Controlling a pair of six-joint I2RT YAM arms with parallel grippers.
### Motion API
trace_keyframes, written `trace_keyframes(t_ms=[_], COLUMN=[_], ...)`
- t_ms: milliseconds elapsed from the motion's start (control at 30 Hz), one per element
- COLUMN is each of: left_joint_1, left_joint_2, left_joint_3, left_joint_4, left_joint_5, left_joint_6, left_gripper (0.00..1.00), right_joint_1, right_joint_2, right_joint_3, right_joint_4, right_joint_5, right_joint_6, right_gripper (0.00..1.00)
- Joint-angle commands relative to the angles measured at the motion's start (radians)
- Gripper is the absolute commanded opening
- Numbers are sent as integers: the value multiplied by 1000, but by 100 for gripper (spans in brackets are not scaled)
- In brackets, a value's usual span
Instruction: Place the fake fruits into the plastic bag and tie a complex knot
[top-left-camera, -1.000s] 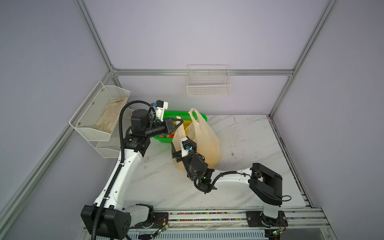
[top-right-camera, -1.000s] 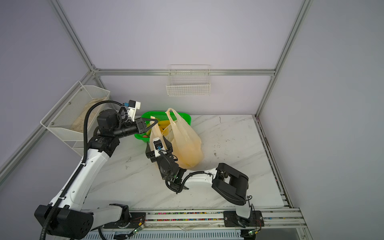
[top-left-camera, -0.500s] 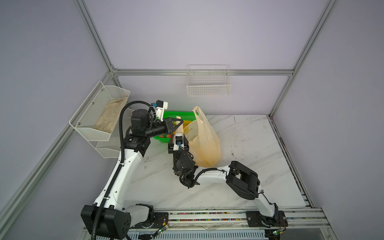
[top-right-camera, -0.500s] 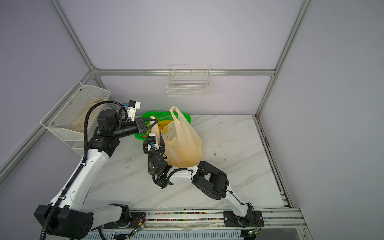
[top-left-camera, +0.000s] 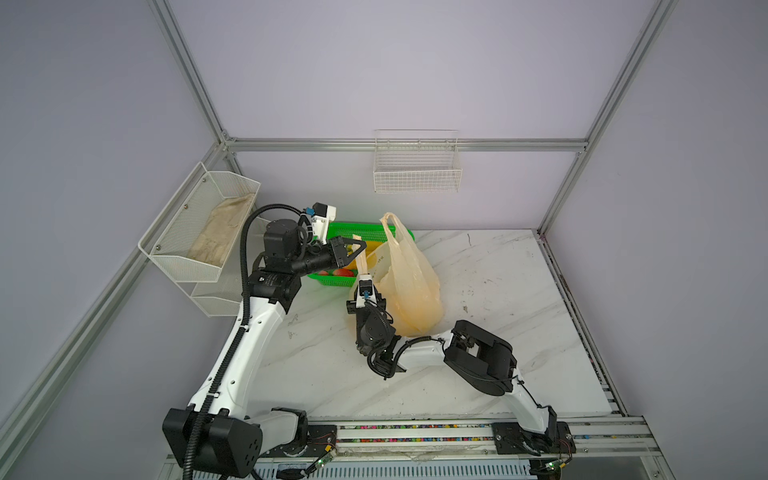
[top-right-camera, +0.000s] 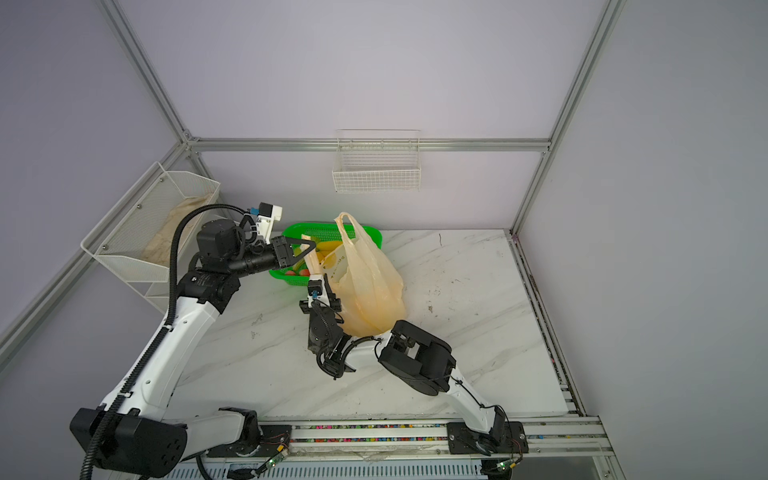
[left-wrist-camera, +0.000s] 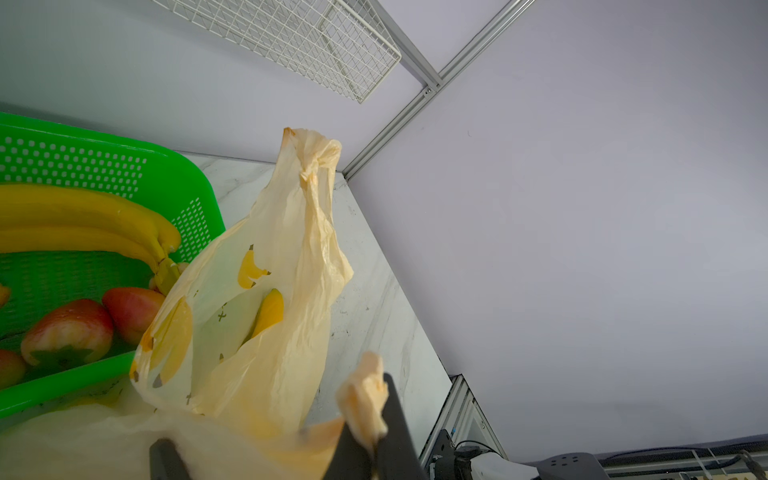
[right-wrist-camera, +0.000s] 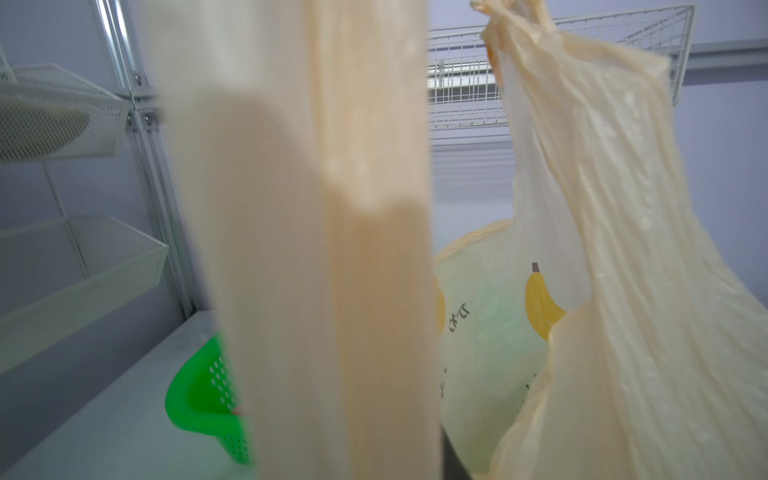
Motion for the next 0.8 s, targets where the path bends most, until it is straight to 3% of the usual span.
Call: trace_keyframes(t_ms=[0, 133, 200, 433, 533, 633, 767], left_joint_1=[6, 23, 27, 35, 37, 36, 36], left_joint_2=[-5, 2, 5, 10, 8, 8, 12], left_joint_3=[33, 38, 38, 38, 37, 35, 40], left_joint_4=[51, 51, 51, 54, 49, 50, 52], left_joint_5=[14, 25, 34, 43, 48, 46, 47], left_joint_6=[31, 43, 48, 59, 68, 67, 63], left_gripper=[0, 0, 0, 0, 0, 0, 0], right_joint_1=[2, 2, 2, -55, -202, -331, -356], right_joint_2=[-120, -327, -449, -806, -880, -838, -706], right_joint_3=[-54, -162, -237, -359, -346, -285, -204], right_joint_4=[-79, -304, -411, -741, -817, -848, -847], right_joint_5=[-79, -262, -350, -578, -707, -865, -880], right_joint_6=[28, 89, 127, 101, 109, 117, 63], right_gripper=[46, 90, 97, 97, 97, 97, 97])
